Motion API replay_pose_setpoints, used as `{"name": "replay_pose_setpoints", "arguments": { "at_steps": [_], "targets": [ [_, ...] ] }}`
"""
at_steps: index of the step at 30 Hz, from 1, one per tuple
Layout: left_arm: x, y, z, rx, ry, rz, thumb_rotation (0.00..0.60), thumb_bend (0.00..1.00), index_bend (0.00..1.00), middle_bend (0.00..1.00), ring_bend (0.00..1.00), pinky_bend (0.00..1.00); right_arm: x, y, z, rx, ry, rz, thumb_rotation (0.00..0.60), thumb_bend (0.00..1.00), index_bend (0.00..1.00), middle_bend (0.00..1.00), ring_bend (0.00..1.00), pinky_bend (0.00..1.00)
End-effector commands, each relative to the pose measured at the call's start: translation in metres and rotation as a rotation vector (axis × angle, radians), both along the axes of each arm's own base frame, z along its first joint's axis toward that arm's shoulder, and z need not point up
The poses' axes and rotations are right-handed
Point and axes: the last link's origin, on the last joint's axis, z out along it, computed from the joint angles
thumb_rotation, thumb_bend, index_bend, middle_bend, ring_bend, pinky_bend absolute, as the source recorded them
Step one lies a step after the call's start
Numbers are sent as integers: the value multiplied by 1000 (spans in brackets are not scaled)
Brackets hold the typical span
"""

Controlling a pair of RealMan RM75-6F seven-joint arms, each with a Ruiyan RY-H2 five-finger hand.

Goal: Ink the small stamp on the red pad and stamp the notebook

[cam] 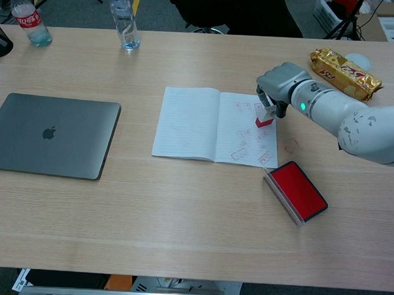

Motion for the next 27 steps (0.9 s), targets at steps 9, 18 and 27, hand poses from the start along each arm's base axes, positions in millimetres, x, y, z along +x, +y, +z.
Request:
{"name": "replay_pose_setpoints", "arguments": {
  "at_steps": [9, 18, 27],
  "targets": [
    [-3, -1, 0, 1, -1, 7, 600, 213, 0, 0, 36, 89, -1, 3, -5, 6, 28, 18, 600, 461, 816, 644, 476, 380],
    [-5, -2, -1, 2, -9, 10, 600, 213, 0, 0, 36, 89, 5, 3, -5, -1, 60, 45, 600, 461, 820, 648, 480, 380],
    [-7, -3, -1, 3, -13, 12, 600, 212, 0, 0, 36, 89, 4, 6, -4, 1, 65, 39, 600, 460, 824, 651, 481, 380]
  ]
}}
